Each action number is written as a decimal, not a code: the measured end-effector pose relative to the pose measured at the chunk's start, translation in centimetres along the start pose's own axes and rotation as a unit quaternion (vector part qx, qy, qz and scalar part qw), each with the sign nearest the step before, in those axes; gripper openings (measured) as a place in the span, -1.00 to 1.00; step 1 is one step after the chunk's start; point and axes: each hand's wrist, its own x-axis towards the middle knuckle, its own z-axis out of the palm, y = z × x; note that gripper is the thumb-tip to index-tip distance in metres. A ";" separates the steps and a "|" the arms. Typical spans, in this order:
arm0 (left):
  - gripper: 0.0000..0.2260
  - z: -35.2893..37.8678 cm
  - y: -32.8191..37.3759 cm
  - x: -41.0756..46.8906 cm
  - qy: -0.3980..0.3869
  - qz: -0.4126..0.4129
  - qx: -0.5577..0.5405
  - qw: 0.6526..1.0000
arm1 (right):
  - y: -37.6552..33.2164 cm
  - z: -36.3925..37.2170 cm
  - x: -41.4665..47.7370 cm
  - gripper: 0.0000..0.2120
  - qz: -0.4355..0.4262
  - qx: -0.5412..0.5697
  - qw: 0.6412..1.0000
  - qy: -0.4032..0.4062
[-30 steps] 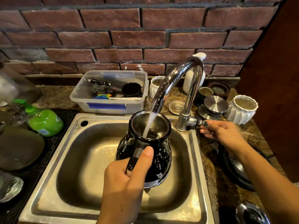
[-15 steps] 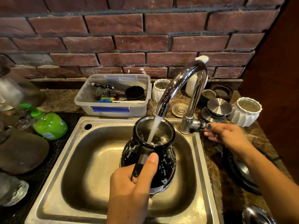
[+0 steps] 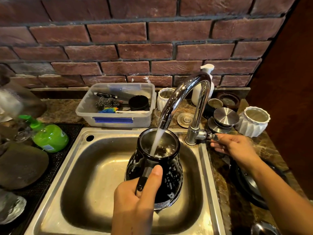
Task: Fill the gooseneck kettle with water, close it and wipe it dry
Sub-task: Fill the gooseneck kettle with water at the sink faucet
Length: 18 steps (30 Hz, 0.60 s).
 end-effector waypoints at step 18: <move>-0.38 0.5 -0.4 0.2 0.018 0.003 0.012 1.000 | 0.1 0.2 -0.2 -0.73 -0.011 0.015 1.000 0.009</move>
